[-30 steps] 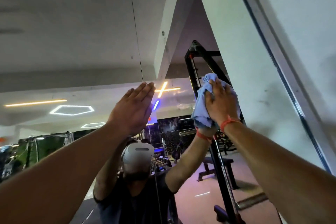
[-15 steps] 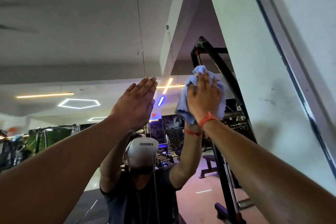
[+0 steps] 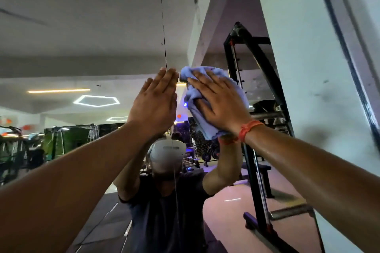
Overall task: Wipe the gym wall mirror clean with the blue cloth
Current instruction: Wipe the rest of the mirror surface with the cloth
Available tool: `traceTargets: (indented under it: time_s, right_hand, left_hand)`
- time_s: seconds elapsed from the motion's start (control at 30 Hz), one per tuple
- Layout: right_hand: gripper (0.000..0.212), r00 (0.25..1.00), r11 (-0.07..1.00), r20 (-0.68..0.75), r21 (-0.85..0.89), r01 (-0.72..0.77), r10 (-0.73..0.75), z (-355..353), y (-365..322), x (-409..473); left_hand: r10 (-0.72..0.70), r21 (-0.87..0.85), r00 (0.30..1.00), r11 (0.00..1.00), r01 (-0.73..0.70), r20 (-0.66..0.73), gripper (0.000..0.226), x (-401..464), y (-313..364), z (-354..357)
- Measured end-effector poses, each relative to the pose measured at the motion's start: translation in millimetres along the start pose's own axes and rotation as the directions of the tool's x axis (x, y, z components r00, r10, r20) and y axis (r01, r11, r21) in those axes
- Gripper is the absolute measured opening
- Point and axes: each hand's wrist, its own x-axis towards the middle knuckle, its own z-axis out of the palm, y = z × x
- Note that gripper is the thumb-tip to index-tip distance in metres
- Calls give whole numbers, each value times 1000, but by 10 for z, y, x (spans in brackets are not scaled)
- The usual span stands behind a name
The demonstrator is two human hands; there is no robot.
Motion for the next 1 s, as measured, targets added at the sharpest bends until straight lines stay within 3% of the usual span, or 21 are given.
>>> traceTargets:
  time_s: [0.07,0.13,0.17,0.2,0.23,0.3,0.37,0.4,0.47,0.53,0.57,0.6,0.63,0.7,0.73,0.77,0.83,0.9,0.93,0.97,1.0]
  right_hand:
    - [58,991,991,-39,-49,-128,126,-67,319,-129]
    - [61,874,880,-135,-25,-474,467,-114,449,-169]
    - [64,796,807,-166,-7,-591,582,-94,358,-175]
    - [65,766,778,-174,2,-628,619,-70,190,-196]
    - [64,806,817,-161,-1,-577,569,-40,8,-256]
    - [59,971,972,-62,-28,-232,230,16,-269,-496]
    - [57,998,998,34,-21,54,-53,-20,-207,-656]
    - [57,999,998,32,-43,44,-42,-39,-78,-643]
    - [56,976,973,-65,-88,-214,208,-60,165,-546]
    - [58,832,843,-185,-32,-538,524,-42,193,-445]
    - [61,761,778,-212,-3,-628,613,-8,85,-392]
    - [62,750,767,-213,-5,-642,626,27,-70,-368]
    - [62,811,820,-176,-29,-571,558,47,-220,-388]
    - [60,978,976,-33,-66,-208,207,53,-329,-532]
    - [59,997,995,27,-75,-65,68,14,-235,-585]
    - [58,999,995,33,-91,-37,40,-16,-68,-589]
    - [56,945,942,-89,-92,-322,314,-57,187,-514]
    - [58,757,772,-210,-16,-635,618,-20,141,-404]
    - [59,728,745,-222,-13,-667,648,32,-32,-392]
    - [60,779,789,-202,-42,-613,594,65,-233,-464]
    - [60,878,880,-127,-60,-472,462,87,-406,-641]
  left_hand:
    - [-28,-23,1000,999,28,-7,64,-51,49,14]
    - [-51,-44,999,998,50,-6,63,-100,122,44]
    - [-62,-52,998,997,62,-7,62,-137,163,63]
    - [-78,-59,997,995,77,-13,61,-182,206,80]
    - [-91,-60,996,994,89,-25,61,-222,239,102]
    - [-96,-51,995,994,94,-33,61,-272,285,117]
    - [-96,-45,995,994,96,-16,62,-317,305,135]
    - [-98,-49,995,994,97,-13,63,-326,316,138]
    - [-99,-55,995,994,98,-13,63,-339,329,136]
    - [-88,-48,996,995,88,-7,63,-351,308,127]
    - [-76,-38,997,996,75,-12,62,-356,281,121]
    - [-59,-28,998,998,58,-15,61,-365,251,109]
    - [-40,-16,999,999,40,-16,61,-378,225,103]
    - [-9,1,1000,1000,9,-28,61,-389,192,113]
    - [-6,2,999,1000,6,-34,61,-389,195,125]
    - [-14,-3,999,1000,14,-37,62,-385,206,137]
    - [-47,-24,998,999,46,-29,62,-393,253,173]
    - [-65,-35,997,997,64,-30,62,-418,290,213]
    - [-64,-32,997,997,63,-34,62,-438,307,229]
    - [-57,-26,998,998,56,-37,62,-462,317,243]
    - [-49,-23,998,999,48,-39,61,-489,330,259]
